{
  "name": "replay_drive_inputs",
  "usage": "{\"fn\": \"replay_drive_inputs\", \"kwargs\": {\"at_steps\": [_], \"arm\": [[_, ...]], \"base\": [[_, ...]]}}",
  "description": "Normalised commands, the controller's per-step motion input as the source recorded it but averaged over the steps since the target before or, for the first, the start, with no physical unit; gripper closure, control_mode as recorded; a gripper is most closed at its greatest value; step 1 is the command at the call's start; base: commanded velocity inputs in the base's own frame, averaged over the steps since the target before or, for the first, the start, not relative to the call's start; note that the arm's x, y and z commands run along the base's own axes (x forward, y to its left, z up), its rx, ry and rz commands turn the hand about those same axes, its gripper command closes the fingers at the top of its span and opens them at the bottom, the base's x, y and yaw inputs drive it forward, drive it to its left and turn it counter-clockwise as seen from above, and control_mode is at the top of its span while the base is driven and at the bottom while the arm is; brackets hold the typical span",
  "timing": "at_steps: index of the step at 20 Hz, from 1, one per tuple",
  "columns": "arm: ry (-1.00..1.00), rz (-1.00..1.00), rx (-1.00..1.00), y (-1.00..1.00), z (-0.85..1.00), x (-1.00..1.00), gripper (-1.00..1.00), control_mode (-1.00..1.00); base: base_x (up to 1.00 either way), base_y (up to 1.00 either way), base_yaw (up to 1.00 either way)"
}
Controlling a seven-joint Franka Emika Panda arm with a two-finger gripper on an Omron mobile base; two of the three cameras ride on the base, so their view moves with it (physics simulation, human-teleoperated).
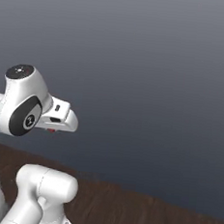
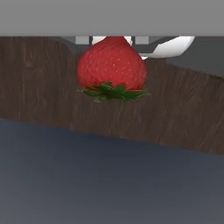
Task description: Take the strawberry from the fridge and place it on top of the pancake, located on the dining counter.
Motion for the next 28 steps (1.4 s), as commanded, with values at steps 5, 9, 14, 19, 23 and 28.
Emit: {"fn": "replay_drive_inputs", "kwargs": {"at_steps": [5, 9, 14, 19, 23, 28], "arm": [[0.00, 0.00, 0.00, 0.00, 0.00, 0.00, 1.00, 1.00], [0.00, 0.00, 0.00, 0.00, 0.00, 0.00, 1.00, 1.00], [0.00, 0.00, 0.00, 0.00, 0.00, 0.00, 1.00, 1.00], [0.00, 0.00, 0.00, 0.00, 0.00, 0.00, 1.00, 1.00], [0.00, 0.00, 0.00, 0.00, 0.00, 0.00, 1.00, 1.00], [0.00, 0.00, 0.00, 0.00, 0.00, 0.00, 1.00, 1.00]], "base": [[1.00, -0.09, 0.49], [1.00, -0.19, 0.61], [1.00, -0.16, 0.68], [0.85, -0.24, 0.76], [0.63, -0.16, 0.84], [0.51, -0.05, 0.87]]}}
